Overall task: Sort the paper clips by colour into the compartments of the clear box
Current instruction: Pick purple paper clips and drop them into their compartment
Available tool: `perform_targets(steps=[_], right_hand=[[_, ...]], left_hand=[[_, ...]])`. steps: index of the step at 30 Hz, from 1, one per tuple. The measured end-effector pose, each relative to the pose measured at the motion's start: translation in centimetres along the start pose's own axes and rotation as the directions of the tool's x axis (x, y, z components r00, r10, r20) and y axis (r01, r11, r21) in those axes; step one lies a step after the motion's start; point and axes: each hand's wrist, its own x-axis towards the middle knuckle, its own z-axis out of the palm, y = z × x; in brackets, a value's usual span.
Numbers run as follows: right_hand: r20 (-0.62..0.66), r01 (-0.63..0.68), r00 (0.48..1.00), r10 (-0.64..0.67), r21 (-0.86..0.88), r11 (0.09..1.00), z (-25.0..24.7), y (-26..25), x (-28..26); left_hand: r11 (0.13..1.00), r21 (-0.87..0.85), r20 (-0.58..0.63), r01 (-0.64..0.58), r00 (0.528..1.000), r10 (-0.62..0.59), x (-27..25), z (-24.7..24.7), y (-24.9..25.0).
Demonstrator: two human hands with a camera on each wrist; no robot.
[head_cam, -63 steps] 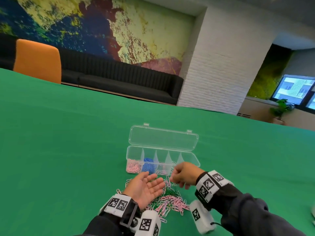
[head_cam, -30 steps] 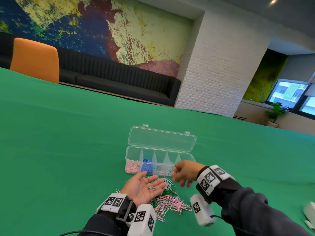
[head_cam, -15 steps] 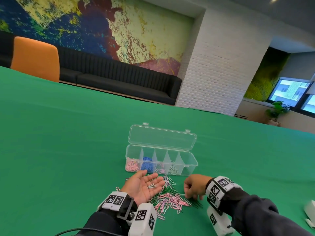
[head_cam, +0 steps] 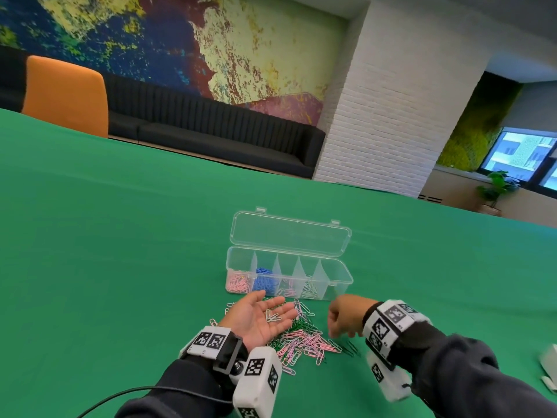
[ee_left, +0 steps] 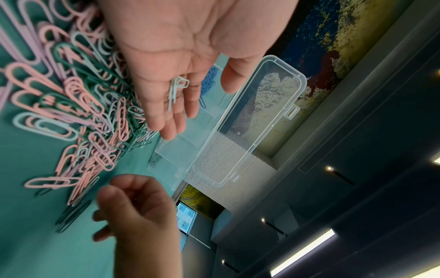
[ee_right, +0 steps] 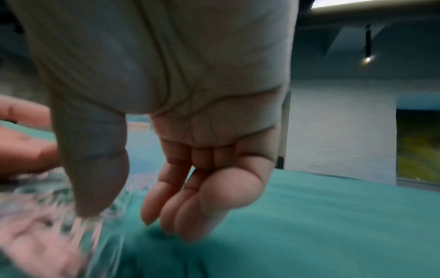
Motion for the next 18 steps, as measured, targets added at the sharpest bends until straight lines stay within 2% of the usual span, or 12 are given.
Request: perform_targets(steps=[5,8,10,12,14,16,18], right_hand=[[0.018,-0.03,0.999,0.029,0.025,0.999,1.5,1.1,0.7],[0.001,-0.021,1.0,0.021,0.128,0.992,0.9,1.4,0.9],[-0.083,0.059,0.996,-0.038,0.262,0.963,0.1,1.0,0.8],[-0.185,0.199,0.974,-0.132,0.417,0.887,-1.3,0.0,0.5],[-0.223,0.28,0.956,-0.189,0.506,0.816,-2.5,-1.1,0.4],[-0.212,0.245,0.963,-0.167,0.425,0.872,-3.0,-1.9,0.9],[-0.215,0.146,0.972,-0.098,0.22,0.965,-2.9,-2.3,1.7]], left_hand=[[1.0,-0.001,-0.001,-0.003,1.0,0.003,0.0,-0.1,0.0],[1.0,0.004,-0.004,-0.007,1.0,0.007,0.0,-0.1,0.0],[1.0,0.012,-0.01,-0.001,1.0,0.001,0.1,-0.1,0.0],[1.0,0.024,-0.018,0.009,1.0,-0.009,0.2,0.0,-0.1],[1.0,0.02,-0.025,0.017,1.0,-0.016,0.2,0.1,-0.2],[1.0,-0.001,-0.029,0.02,0.999,-0.02,0.2,0.2,-0.2],[1.0,-0.017,-0.023,0.017,1.0,-0.018,0.1,0.2,-0.2]])
